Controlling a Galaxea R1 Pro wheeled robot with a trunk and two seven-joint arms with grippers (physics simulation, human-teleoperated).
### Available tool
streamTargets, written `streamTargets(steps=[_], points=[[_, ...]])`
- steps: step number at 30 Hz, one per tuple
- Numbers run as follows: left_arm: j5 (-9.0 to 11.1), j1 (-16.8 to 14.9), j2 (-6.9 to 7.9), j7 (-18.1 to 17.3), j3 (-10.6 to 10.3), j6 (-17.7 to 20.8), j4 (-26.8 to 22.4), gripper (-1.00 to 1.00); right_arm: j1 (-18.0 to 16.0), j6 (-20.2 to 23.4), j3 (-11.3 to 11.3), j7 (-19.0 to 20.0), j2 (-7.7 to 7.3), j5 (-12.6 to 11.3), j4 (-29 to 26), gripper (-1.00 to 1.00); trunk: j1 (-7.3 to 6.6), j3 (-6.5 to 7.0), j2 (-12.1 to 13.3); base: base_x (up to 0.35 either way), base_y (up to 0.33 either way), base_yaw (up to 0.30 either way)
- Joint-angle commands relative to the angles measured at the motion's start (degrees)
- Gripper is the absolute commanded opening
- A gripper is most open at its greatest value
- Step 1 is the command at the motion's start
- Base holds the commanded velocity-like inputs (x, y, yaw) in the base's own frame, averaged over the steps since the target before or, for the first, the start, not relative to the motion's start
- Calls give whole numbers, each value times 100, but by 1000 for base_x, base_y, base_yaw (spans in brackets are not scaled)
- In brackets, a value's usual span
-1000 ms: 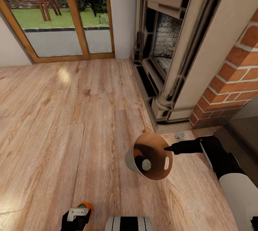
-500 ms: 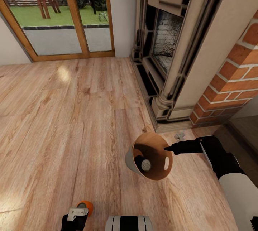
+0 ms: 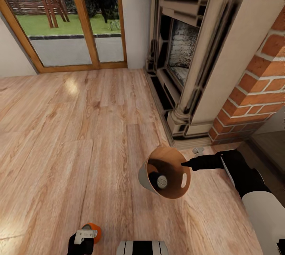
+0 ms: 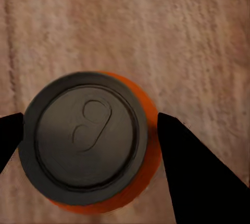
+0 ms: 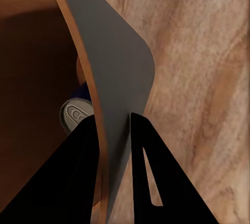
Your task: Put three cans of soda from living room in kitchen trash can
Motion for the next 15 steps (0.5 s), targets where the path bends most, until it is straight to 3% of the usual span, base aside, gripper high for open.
streamTargets(steps=[1, 15], points=[[-15, 1, 0, 12, 4, 7, 3, -100, -1, 67, -4, 30, 2, -79, -3, -100, -3, 23, 1, 0, 0, 0], [-15, 2, 0, 12, 5, 8, 3, -100, -1, 67, -4, 30, -1, -84, -3, -100, -39, 333, 20, 0, 0, 0]])
